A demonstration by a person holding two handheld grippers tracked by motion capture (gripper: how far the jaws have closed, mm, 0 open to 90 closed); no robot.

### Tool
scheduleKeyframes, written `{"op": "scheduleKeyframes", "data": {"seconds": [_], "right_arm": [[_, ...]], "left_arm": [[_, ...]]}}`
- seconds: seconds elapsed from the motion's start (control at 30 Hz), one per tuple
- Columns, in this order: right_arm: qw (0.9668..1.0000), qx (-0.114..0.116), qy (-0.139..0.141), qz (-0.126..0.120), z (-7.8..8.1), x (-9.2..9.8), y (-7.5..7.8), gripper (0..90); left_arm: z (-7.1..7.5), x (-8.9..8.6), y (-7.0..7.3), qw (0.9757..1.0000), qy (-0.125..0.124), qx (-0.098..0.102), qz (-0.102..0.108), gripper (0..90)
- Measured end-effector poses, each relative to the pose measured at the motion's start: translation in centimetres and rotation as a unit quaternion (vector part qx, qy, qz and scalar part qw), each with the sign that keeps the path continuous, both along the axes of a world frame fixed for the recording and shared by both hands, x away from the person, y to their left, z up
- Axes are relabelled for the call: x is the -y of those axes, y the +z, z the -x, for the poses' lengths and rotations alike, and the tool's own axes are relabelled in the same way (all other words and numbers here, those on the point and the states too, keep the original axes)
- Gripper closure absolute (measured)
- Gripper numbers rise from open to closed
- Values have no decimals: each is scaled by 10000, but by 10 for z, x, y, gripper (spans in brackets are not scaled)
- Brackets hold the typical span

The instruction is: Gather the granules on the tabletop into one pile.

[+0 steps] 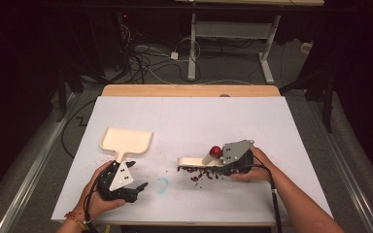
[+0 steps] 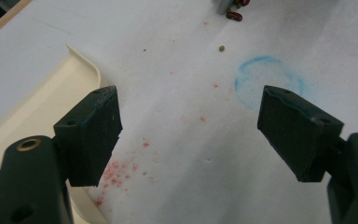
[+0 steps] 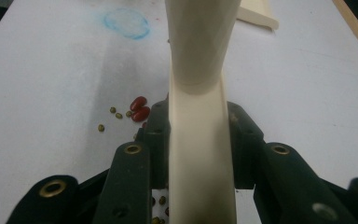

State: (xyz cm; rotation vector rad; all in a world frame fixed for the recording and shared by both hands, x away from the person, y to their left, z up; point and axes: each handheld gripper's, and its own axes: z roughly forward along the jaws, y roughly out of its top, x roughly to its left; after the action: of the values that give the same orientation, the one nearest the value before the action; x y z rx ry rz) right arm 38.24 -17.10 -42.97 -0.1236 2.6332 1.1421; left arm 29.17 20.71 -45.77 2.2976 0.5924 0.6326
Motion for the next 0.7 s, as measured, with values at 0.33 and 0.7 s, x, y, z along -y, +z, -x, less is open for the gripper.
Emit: {"op": "scheduleKeyframes", "data": {"seconds": [0.33, 0.7], "right_arm": [[10000, -28, -72, 55, 3, 1, 2, 671], [9995, 35, -300, 89, 13, -1, 5, 673]], "left_arm": [[1, 1, 0, 10000, 15, -6, -40, 209], [2, 1, 0, 10000, 19, 21, -47, 209]]}}
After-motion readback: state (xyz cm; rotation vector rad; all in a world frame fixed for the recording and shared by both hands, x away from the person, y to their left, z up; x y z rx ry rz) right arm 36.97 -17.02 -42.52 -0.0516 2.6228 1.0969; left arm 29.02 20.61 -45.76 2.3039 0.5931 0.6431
